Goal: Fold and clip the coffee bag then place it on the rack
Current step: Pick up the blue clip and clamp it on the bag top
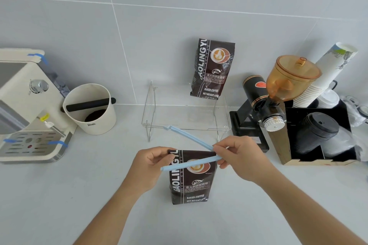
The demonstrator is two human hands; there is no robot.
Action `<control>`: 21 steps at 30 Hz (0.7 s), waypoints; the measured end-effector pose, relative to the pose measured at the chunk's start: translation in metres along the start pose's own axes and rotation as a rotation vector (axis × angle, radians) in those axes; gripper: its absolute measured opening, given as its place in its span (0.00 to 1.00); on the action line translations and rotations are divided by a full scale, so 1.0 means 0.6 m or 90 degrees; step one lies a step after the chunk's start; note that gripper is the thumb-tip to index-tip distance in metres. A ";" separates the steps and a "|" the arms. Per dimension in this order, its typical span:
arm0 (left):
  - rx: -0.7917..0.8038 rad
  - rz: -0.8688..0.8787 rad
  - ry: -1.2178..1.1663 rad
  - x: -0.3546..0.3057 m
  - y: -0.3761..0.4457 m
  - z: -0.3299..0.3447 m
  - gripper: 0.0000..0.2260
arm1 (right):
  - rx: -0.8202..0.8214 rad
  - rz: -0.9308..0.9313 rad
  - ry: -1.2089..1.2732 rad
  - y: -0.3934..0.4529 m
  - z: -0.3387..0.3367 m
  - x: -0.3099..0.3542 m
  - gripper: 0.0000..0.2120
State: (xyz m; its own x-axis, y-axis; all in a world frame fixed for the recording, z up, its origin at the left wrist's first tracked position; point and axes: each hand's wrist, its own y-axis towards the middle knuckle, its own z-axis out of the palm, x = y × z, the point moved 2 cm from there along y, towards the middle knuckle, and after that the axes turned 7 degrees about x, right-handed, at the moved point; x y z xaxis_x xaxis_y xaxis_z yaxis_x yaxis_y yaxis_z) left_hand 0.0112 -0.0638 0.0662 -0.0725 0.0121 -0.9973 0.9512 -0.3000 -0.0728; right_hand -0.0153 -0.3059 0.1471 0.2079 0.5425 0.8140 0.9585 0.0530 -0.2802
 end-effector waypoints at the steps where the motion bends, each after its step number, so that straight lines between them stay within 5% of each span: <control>1: -0.005 0.001 -0.006 0.001 -0.001 0.001 0.11 | 0.010 0.002 -0.003 0.001 0.001 0.000 0.06; 13: -0.055 0.063 0.062 -0.010 -0.012 0.008 0.13 | 0.185 0.004 0.161 -0.003 -0.002 -0.022 0.15; 16: -0.059 0.057 0.076 -0.010 -0.012 0.007 0.13 | 0.150 -0.004 0.049 -0.005 -0.001 -0.026 0.15; 21: -0.031 0.027 0.108 -0.017 -0.009 0.001 0.12 | 0.094 -0.025 0.076 -0.002 0.011 -0.027 0.13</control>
State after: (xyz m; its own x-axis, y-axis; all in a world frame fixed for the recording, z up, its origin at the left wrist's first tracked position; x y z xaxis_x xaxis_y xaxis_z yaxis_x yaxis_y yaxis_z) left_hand 0.0066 -0.0626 0.0768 0.0160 0.1628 -0.9865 0.9659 -0.2576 -0.0269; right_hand -0.0211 -0.3090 0.1311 0.2003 0.4349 0.8779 0.9294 0.1992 -0.3107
